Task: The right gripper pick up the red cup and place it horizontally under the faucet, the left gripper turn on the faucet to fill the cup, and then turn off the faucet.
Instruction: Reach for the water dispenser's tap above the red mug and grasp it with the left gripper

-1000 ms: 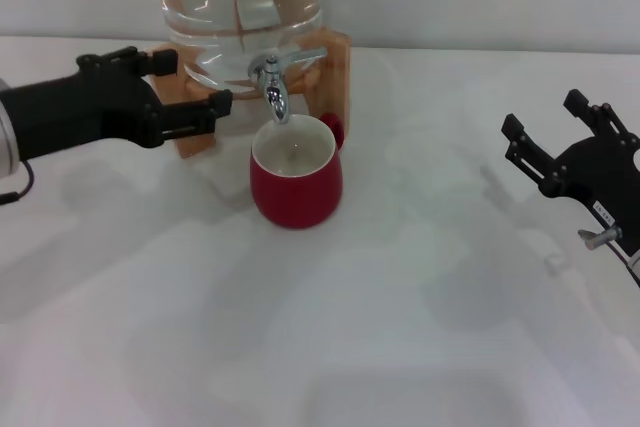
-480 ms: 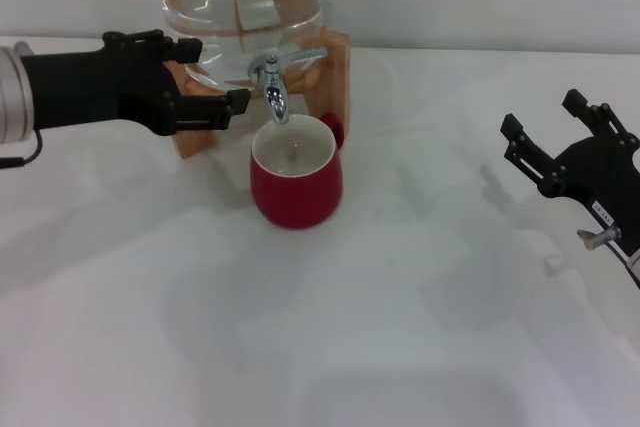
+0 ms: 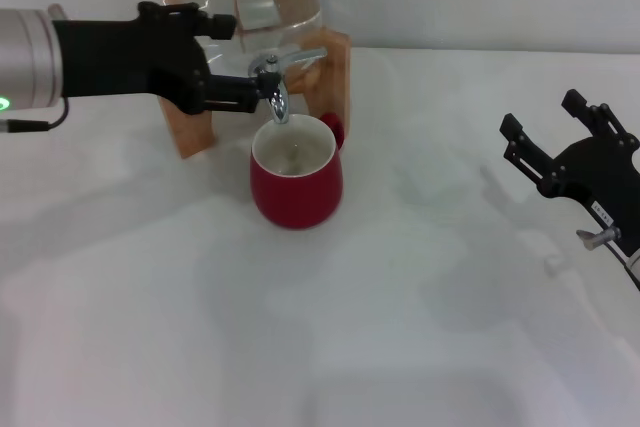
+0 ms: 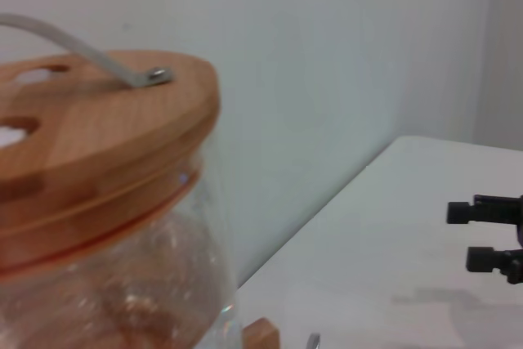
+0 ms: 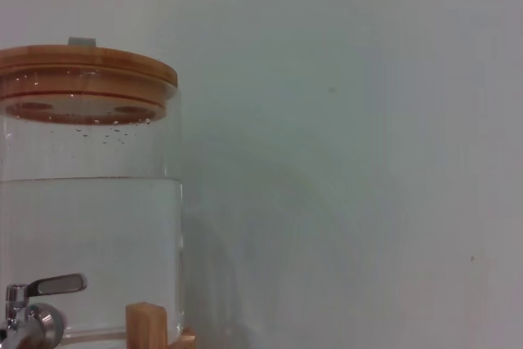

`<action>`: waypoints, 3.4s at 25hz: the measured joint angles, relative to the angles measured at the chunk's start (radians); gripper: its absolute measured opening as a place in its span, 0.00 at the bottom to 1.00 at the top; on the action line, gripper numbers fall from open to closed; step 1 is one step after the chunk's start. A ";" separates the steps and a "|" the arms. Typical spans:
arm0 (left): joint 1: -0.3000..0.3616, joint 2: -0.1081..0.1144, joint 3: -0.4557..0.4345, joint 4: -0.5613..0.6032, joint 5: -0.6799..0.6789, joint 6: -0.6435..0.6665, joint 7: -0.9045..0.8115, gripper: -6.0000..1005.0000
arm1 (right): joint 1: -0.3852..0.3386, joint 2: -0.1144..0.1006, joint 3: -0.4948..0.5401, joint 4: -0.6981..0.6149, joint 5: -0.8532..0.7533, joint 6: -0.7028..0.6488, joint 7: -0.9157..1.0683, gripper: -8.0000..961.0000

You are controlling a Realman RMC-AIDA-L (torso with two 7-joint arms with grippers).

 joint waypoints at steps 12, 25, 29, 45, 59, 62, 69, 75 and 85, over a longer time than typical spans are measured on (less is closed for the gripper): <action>-0.097 0.001 -0.001 -0.101 -0.001 -0.007 0.038 0.87 | -0.010 0.000 -0.024 0.012 0.000 -0.008 0.001 0.87; -0.140 0.011 -0.003 -0.138 0.045 0.001 0.032 0.87 | -0.010 0.000 -0.046 0.023 0.000 -0.008 0.001 0.87; -0.140 0.006 -0.004 -0.140 0.055 0.001 0.035 0.87 | -0.011 0.000 -0.054 0.027 0.000 -0.008 0.001 0.87; -0.167 -0.014 0.006 -0.147 0.090 0.028 0.044 0.87 | -0.012 0.002 -0.064 0.028 0.000 -0.008 0.001 0.87; -0.202 -0.024 0.018 -0.198 0.093 0.073 0.073 0.87 | -0.012 0.002 -0.064 0.028 0.000 -0.009 0.000 0.87; -0.211 -0.024 0.025 -0.214 0.093 0.087 0.079 0.87 | -0.011 0.002 -0.064 0.027 0.000 -0.009 0.000 0.87; -0.226 -0.024 0.045 -0.242 0.097 0.121 0.097 0.87 | -0.010 0.002 -0.064 0.027 0.005 -0.009 0.000 0.87; -0.241 -0.025 0.074 -0.264 0.102 0.147 0.101 0.87 | -0.011 0.002 -0.063 0.026 0.008 -0.009 0.000 0.87; -0.264 -0.025 0.075 -0.303 0.103 0.159 0.116 0.87 | -0.009 0.002 -0.063 0.026 0.009 -0.009 0.001 0.87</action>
